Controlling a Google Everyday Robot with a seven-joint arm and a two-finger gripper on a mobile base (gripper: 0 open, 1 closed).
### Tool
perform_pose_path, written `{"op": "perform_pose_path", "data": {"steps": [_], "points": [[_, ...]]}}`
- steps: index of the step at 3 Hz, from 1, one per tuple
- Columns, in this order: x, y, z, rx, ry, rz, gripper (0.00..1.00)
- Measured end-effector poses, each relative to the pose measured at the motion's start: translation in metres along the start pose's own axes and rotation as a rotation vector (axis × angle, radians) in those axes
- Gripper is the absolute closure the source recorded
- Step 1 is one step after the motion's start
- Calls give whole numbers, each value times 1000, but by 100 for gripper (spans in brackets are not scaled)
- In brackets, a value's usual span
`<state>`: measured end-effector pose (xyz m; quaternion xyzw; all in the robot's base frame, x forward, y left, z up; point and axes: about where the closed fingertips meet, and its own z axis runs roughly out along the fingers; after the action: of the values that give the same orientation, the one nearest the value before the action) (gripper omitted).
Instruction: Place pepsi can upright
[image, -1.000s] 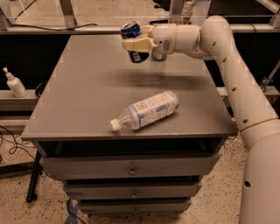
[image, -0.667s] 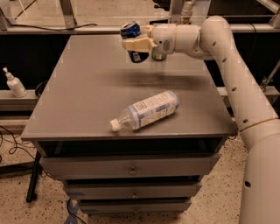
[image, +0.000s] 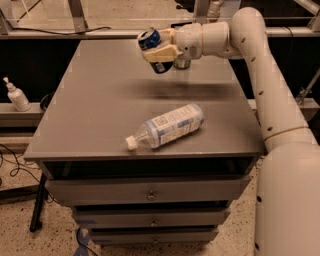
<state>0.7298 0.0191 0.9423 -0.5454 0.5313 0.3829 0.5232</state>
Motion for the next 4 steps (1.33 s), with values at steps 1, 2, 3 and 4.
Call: {"op": "perform_pose_path", "data": {"steps": [1,2,3,4], "points": [[-1,2,-25,-24,36,-45,100],[-2,6,-49,-32,58,-61,100],[6,11,-73,-15,32,-39,100],[16,16,-88,15,-17,-7,100]]}}
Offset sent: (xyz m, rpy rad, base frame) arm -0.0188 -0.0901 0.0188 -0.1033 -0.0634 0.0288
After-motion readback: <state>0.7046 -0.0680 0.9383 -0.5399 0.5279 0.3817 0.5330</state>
